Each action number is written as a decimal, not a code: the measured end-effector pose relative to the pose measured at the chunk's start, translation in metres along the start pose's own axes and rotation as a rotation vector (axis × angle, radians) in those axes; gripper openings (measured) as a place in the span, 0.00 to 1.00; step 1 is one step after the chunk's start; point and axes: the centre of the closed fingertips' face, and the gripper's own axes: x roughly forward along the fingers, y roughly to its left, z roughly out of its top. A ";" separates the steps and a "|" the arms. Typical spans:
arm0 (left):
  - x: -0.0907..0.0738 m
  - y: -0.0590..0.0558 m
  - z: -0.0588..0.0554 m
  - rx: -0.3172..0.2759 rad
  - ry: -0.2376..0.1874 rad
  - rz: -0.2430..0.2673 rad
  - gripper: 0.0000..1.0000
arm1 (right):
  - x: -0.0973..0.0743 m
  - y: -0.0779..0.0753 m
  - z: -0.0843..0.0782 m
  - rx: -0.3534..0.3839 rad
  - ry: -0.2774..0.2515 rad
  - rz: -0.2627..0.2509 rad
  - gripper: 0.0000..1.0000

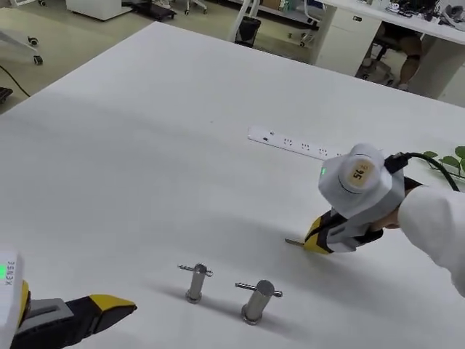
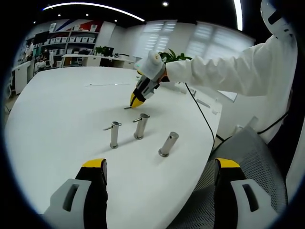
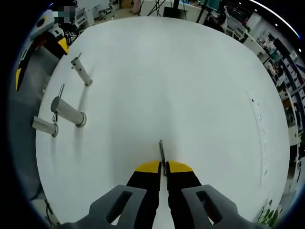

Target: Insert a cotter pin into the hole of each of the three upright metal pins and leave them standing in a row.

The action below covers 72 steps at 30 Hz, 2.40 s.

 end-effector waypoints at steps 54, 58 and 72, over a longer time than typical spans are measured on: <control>0.000 0.004 0.014 0.137 -0.042 0.029 0.87 | -0.055 0.019 0.007 0.062 -0.121 -0.040 0.00; 0.003 0.006 0.020 0.154 -0.035 0.025 0.85 | -0.071 0.027 0.013 0.055 -0.178 -0.080 0.00; 0.022 0.009 0.051 0.140 -0.061 -0.013 0.71 | -0.120 0.054 0.036 0.045 -0.365 -0.252 0.00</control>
